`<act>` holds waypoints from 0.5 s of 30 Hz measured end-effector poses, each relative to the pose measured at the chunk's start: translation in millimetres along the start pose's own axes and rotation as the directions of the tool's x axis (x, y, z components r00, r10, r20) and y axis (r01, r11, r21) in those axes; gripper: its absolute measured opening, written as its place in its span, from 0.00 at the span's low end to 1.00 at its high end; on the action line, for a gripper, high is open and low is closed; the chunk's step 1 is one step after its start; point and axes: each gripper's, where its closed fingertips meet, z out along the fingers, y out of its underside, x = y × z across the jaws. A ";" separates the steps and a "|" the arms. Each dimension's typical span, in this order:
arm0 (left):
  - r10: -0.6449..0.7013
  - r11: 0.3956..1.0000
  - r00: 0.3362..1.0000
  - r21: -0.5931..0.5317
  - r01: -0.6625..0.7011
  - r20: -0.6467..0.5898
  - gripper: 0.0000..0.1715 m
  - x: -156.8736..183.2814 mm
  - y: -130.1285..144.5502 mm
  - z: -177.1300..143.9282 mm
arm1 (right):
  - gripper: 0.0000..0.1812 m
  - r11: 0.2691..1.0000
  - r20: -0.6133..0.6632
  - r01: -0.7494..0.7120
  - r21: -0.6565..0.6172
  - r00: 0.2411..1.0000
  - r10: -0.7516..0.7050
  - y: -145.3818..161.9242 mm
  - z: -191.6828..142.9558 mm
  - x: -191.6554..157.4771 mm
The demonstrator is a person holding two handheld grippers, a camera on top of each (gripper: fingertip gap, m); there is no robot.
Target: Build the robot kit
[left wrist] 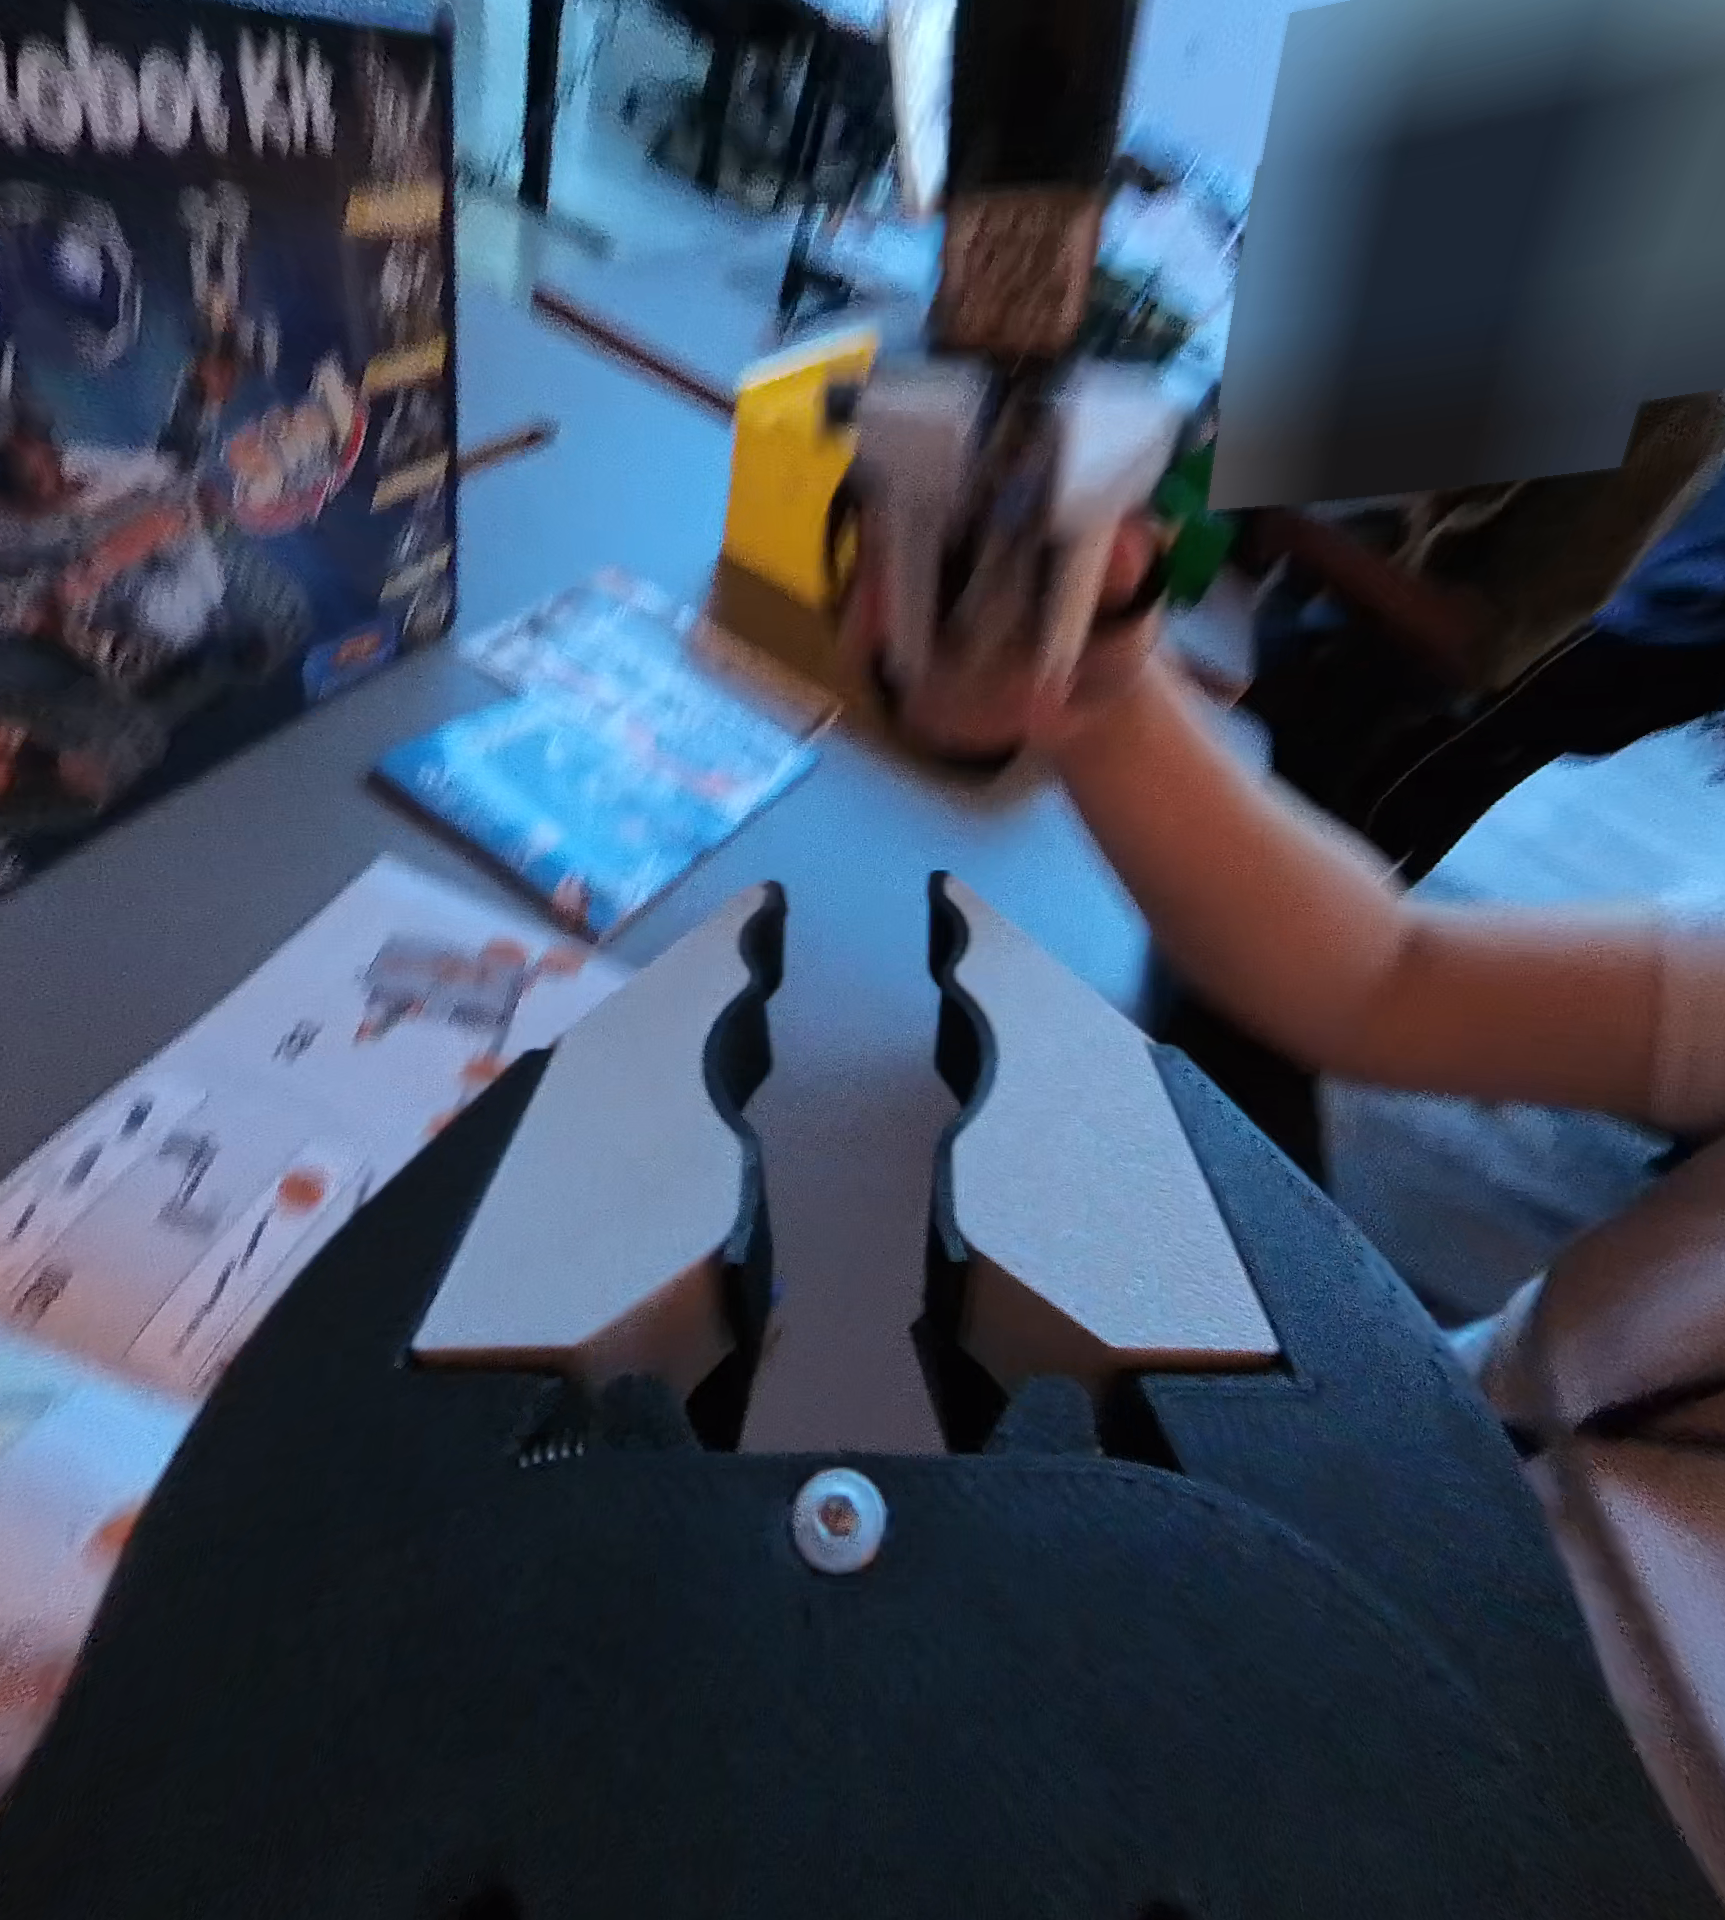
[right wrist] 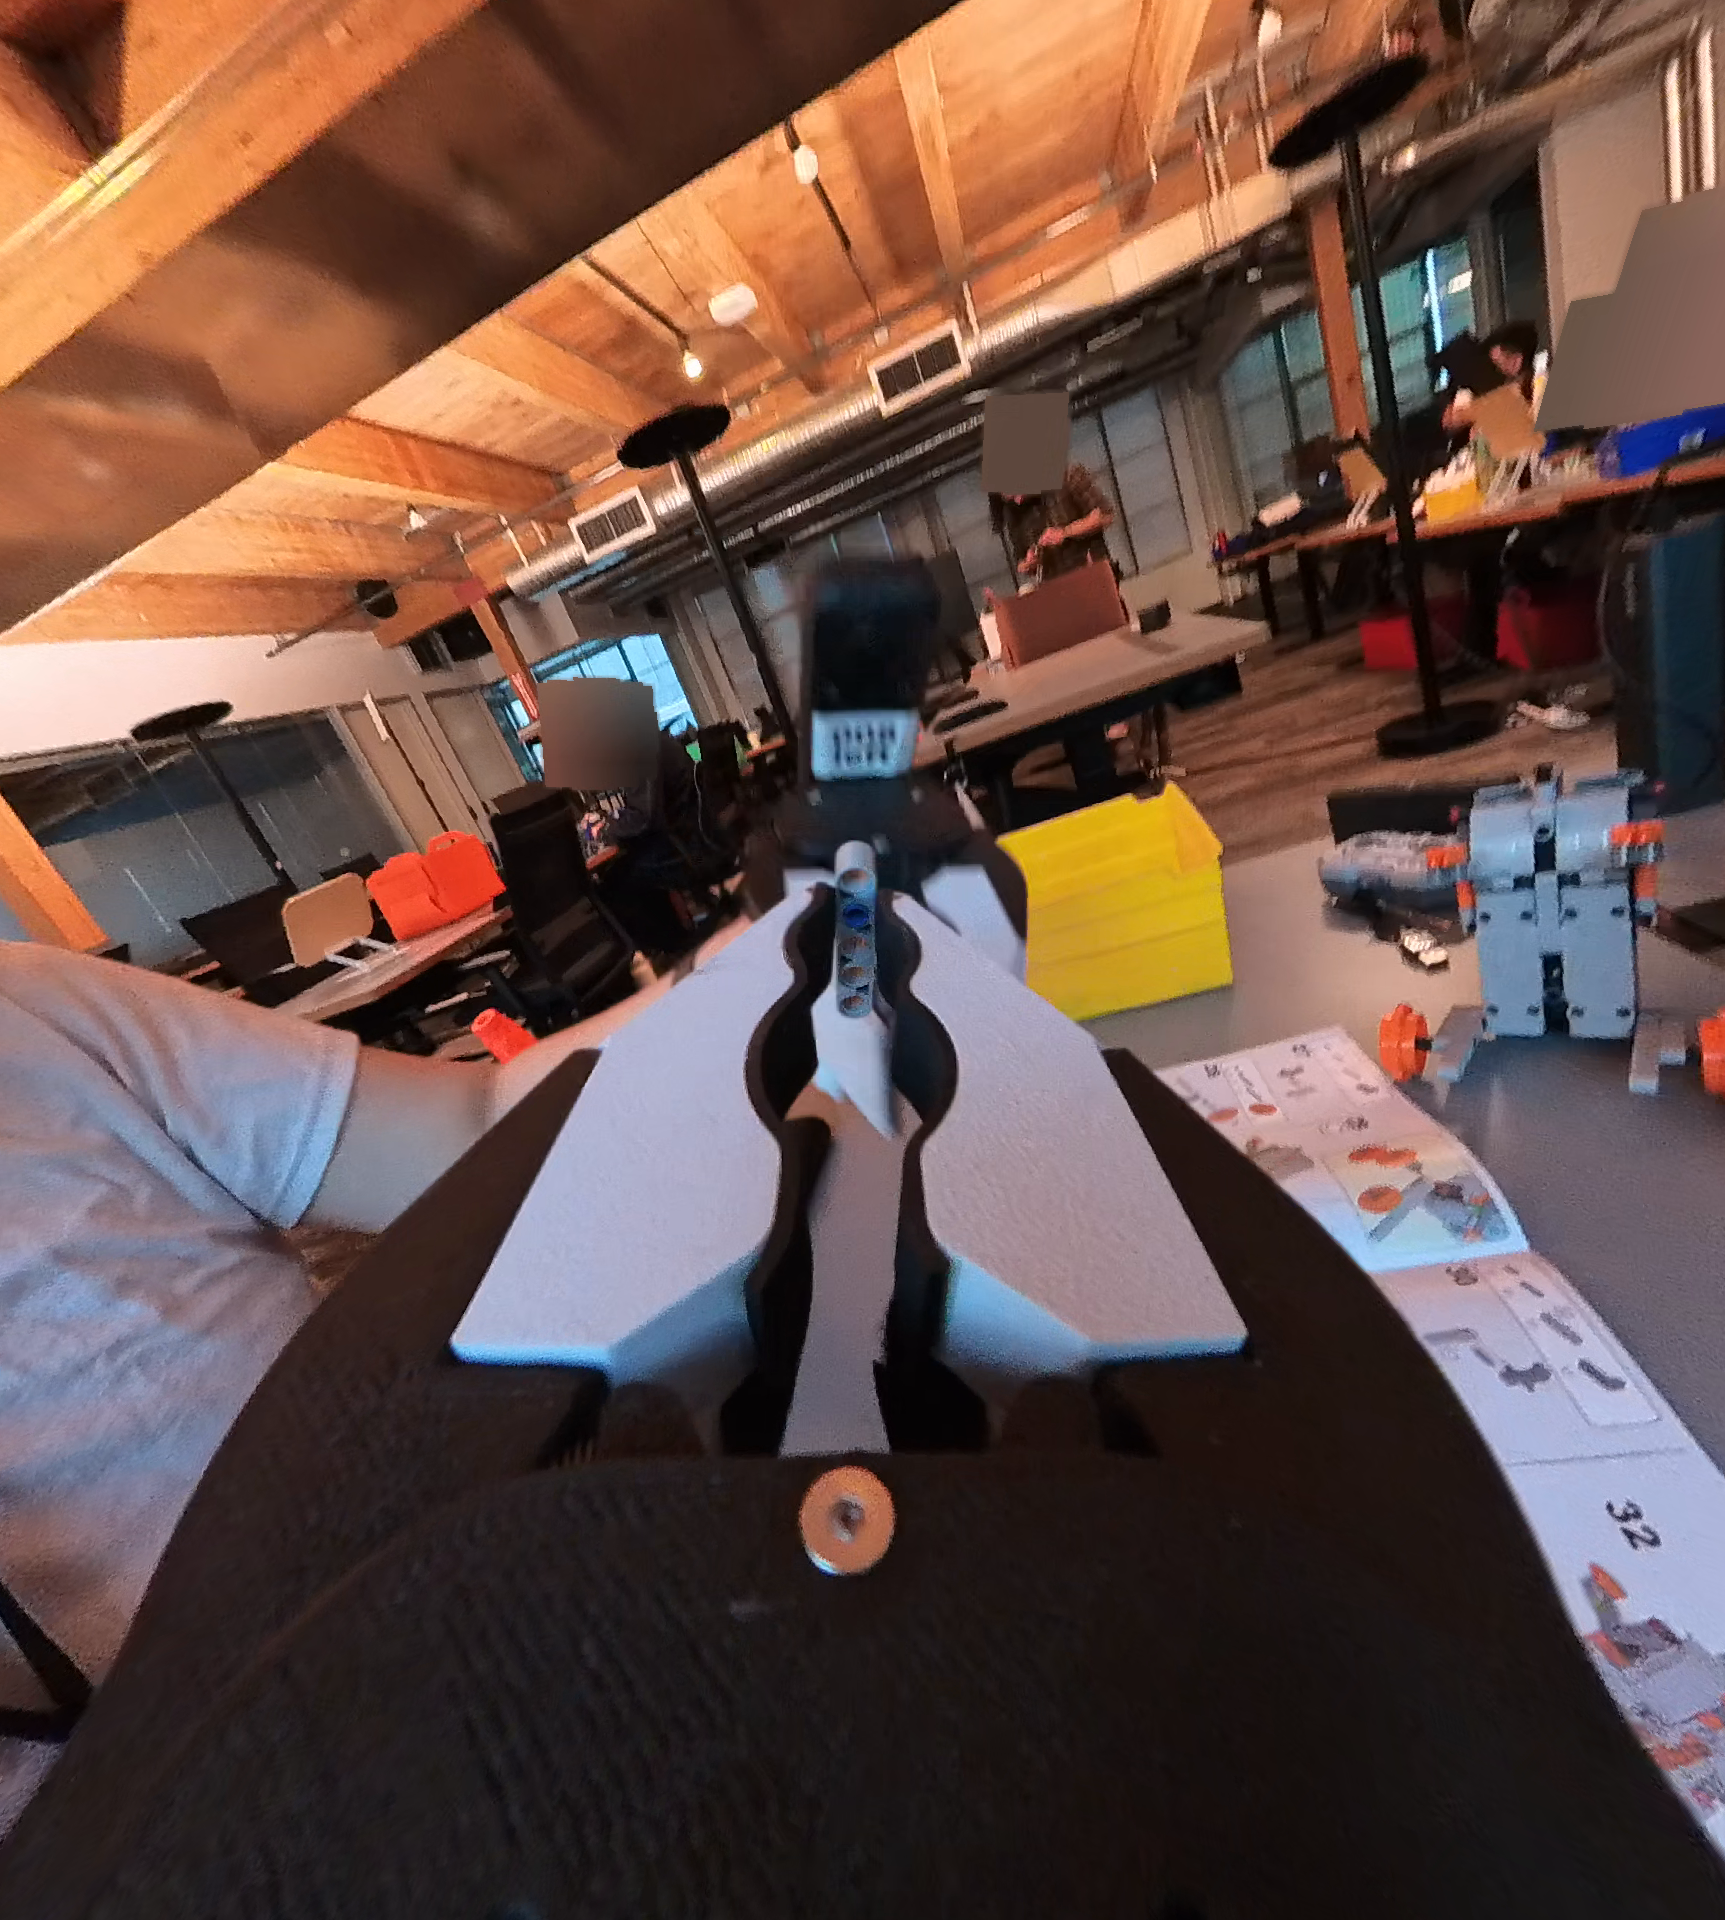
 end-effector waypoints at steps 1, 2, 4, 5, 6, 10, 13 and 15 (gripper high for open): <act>0.017 0.997 0.999 -0.082 -0.014 0.040 0.09 -8.1 21.9 -3.5 | 0.03 1.000 -0.005 0.016 0.017 1.000 -0.015 -6.6 -5.6 -2.9; 0.011 0.984 0.999 -0.180 -0.002 0.049 0.11 -12.1 48.4 -6.6 | 0.02 0.999 -0.013 0.037 0.019 0.999 -0.036 -11.1 -10.8 -5.3; -0.072 0.928 0.997 -0.364 0.078 0.031 0.13 -14.9 98.2 -10.6 | 0.02 0.998 -0.020 0.065 -0.001 0.998 -0.065 -14.9 -18.8 -9.0; -0.079 0.905 0.996 -0.416 0.090 0.045 0.14 -21.4 114.8 -11.0 | 0.02 0.997 -0.030 0.072 -0.011 0.997 -0.072 -15.9 -21.7 -8.6; -0.067 0.896 0.996 -0.435 0.084 0.054 0.14 -28.3 125.2 -10.3 | 0.02 0.997 -0.037 0.074 -0.016 0.997 -0.074 -16.3 -23.9 -7.8; -0.163 0.882 0.987 -0.450 0.138 -0.016 0.18 -38.2 143.5 -2.5 | 0.02 0.996 -0.070 0.063 -0.057 0.995 -0.067 -7.1 -27.6 -0.6; -0.028 0.884 0.997 -0.468 -0.011 -0.077 0.22 -42.4 158.7 3.8 | 0.03 0.992 -0.099 0.036 -0.117 0.994 -0.048 6.3 -28.2 8.4; 0.045 0.875 0.994 -0.476 -0.089 -0.104 0.24 -39.4 167.5 8.3 | 0.02 0.985 -0.102 0.020 -0.170 0.994 -0.037 19.6 -27.6 14.0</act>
